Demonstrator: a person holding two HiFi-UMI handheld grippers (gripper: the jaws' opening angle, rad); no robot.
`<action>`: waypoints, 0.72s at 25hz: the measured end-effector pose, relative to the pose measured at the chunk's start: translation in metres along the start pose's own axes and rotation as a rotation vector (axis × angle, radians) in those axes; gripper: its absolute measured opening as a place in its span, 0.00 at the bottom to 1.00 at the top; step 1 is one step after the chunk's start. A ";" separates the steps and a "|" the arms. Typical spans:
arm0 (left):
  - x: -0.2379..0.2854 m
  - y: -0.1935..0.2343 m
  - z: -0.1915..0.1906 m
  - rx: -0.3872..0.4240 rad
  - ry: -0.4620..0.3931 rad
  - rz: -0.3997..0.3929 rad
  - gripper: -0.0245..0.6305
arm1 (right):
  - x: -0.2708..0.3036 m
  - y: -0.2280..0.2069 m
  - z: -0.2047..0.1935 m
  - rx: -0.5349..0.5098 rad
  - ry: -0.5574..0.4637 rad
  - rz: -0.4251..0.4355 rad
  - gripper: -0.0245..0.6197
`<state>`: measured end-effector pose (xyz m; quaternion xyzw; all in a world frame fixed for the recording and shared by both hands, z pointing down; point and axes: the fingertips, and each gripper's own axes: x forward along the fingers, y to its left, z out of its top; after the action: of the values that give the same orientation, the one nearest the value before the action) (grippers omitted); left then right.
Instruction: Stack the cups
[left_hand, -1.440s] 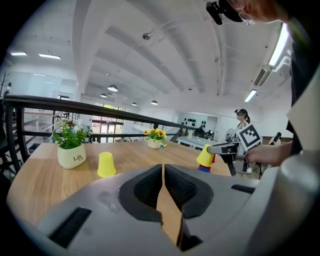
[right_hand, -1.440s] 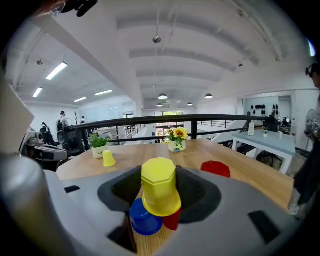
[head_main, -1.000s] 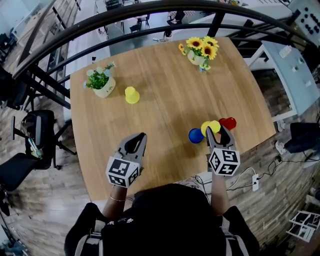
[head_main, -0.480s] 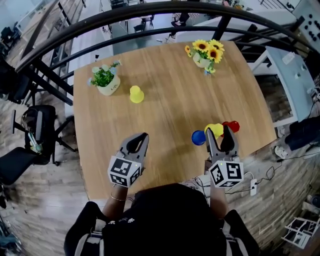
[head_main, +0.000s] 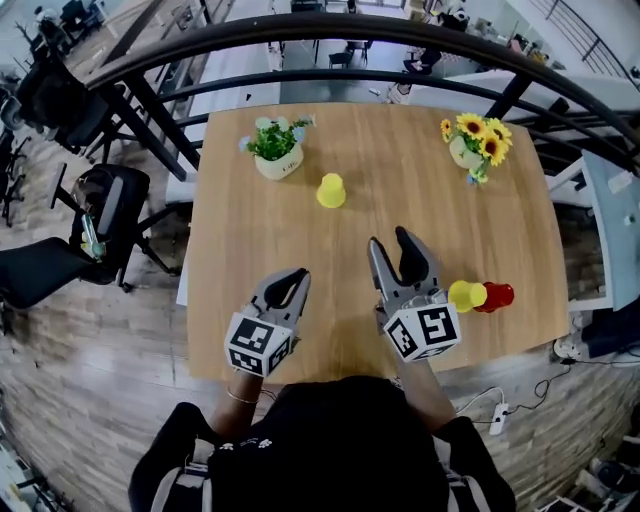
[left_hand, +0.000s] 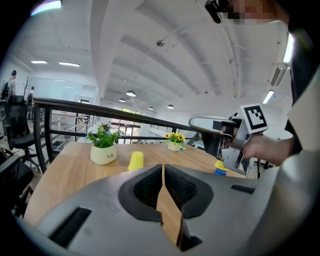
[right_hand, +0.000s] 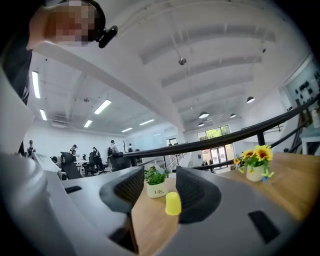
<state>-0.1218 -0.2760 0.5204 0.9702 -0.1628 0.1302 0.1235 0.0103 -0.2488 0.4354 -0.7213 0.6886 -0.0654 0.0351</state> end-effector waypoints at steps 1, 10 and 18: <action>-0.005 0.006 -0.001 -0.002 0.000 0.018 0.07 | 0.015 0.004 -0.006 0.009 0.018 0.016 0.32; -0.043 0.054 -0.014 -0.049 0.019 0.164 0.07 | 0.116 -0.008 -0.080 -0.037 0.194 0.012 0.35; -0.040 0.073 -0.022 -0.033 0.096 0.180 0.07 | 0.169 -0.034 -0.120 -0.031 0.220 -0.031 0.40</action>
<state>-0.1886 -0.3247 0.5438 0.9421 -0.2452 0.1845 0.1350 0.0338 -0.4110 0.5667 -0.7207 0.6782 -0.1339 -0.0529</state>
